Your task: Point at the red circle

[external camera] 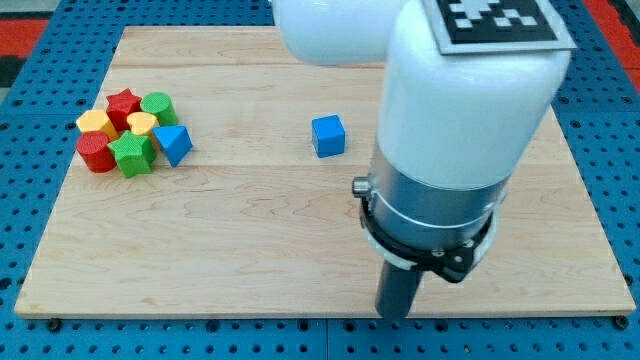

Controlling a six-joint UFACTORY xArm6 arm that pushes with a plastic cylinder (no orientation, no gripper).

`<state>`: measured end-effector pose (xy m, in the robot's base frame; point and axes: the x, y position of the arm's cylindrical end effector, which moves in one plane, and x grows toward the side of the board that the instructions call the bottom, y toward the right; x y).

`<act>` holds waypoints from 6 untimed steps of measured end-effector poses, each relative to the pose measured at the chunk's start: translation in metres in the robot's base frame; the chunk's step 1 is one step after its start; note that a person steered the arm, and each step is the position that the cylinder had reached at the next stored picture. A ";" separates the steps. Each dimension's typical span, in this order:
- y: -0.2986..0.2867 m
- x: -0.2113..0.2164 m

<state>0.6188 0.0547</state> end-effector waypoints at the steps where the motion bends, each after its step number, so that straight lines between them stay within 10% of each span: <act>1: -0.085 -0.001; 4: -0.322 -0.130; 6: -0.302 -0.222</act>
